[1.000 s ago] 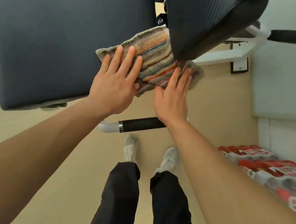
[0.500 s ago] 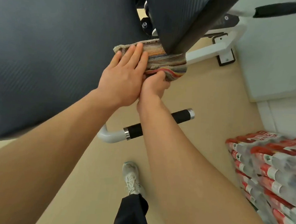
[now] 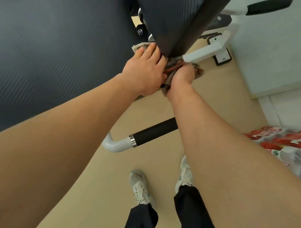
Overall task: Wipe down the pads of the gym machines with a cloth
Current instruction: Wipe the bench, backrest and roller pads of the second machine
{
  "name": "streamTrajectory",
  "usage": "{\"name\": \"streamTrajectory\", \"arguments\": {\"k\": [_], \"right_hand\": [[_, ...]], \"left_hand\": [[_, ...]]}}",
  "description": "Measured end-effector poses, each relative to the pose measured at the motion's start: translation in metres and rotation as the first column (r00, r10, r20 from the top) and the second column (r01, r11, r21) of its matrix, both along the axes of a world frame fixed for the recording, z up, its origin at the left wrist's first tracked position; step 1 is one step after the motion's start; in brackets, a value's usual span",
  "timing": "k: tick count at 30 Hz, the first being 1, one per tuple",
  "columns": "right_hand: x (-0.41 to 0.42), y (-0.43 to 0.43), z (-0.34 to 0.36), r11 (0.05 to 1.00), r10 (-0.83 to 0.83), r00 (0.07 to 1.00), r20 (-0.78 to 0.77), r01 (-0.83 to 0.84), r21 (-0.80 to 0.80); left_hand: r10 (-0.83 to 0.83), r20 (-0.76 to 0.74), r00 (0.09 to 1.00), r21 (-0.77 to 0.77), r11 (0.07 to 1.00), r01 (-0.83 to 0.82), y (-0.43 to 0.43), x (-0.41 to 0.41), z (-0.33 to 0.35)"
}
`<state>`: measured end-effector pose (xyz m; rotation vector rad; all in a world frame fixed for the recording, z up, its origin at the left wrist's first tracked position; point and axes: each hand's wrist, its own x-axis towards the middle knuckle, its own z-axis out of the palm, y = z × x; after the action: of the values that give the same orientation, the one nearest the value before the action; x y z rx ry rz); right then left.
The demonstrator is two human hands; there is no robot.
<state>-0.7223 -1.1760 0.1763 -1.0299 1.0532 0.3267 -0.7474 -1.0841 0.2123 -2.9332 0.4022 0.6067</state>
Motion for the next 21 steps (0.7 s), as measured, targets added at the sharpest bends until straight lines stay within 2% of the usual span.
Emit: {"name": "streamTrajectory", "arguments": {"k": [3, 6, 8, 10, 12, 14, 16, 17, 21], "right_hand": [[-0.005, 0.009, -0.002, 0.985, 0.127, 0.985, -0.117, -0.139, -0.101], [-0.050, 0.034, 0.034, 0.954, 0.291, 0.950, -0.116, -0.298, -0.044], [-0.082, 0.051, 0.049, 0.883, 0.458, 0.886, -0.073, -0.462, -0.076], [-0.107, 0.071, 0.061, 0.772, 0.633, 0.774, 0.021, -0.630, -0.082], [-0.129, 0.093, 0.073, 0.689, 0.724, 0.689, 0.022, -0.724, -0.005], [-0.147, 0.104, 0.088, 0.653, 0.756, 0.655, -0.019, -0.750, 0.106], [-0.154, 0.104, 0.097, 0.647, 0.751, 0.661, -0.011, -0.731, 0.217], [-0.151, 0.100, 0.099, 0.675, 0.721, 0.692, -0.014, -0.698, 0.238], [-0.121, 0.062, 0.100, 0.864, 0.451, 0.890, -0.067, -0.417, 0.283]], "left_hand": [[0.049, 0.011, 0.999, -0.006, 0.999, -0.049, 0.009, -0.022, 0.008], [0.124, 0.014, 0.992, -0.005, 0.992, -0.123, 0.027, -0.063, 0.026], [0.159, 0.007, 0.987, 0.007, 0.987, -0.159, 0.044, -0.093, 0.041], [0.188, 0.024, 0.982, 0.041, 0.981, -0.189, 0.063, -0.123, 0.056], [0.211, 0.058, 0.976, 0.066, 0.974, -0.215, 0.085, -0.154, 0.070], [0.242, 0.080, 0.967, 0.088, 0.965, -0.249, 0.106, -0.181, 0.082], [0.271, 0.088, 0.959, 0.108, 0.954, -0.279, 0.120, -0.199, 0.089], [0.281, 0.083, 0.956, 0.117, 0.950, -0.289, 0.122, -0.204, 0.089], [0.275, 0.094, 0.957, 0.115, 0.952, -0.285, 0.107, -0.184, 0.075]]}}
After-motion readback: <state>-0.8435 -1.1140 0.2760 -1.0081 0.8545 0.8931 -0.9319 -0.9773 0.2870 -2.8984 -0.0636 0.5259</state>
